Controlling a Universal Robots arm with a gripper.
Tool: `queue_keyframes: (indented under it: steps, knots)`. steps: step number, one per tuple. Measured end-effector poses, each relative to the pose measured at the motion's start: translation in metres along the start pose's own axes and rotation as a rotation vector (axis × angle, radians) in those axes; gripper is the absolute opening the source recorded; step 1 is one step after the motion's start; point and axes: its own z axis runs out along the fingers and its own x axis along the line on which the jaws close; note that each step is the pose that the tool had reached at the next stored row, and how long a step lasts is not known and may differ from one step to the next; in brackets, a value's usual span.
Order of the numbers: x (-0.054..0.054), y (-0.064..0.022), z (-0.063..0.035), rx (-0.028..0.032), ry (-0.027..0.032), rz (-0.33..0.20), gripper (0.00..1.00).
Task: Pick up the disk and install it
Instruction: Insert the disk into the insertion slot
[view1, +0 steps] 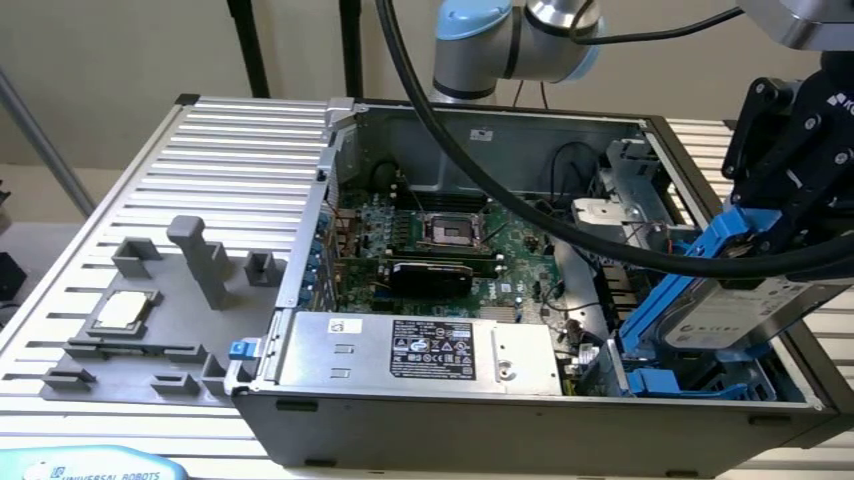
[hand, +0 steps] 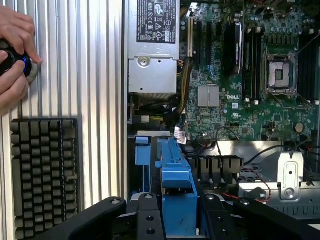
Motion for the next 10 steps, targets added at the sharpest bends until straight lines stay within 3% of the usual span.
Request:
queue_keyframes:
  steps: [5,10]
  knots:
    - [0.0006,0.0,0.0007,0.0,0.0015,0.0,0.33]
    - [0.0014,-0.0001,0.0014,0.0002,0.0104,0.0,0.33]
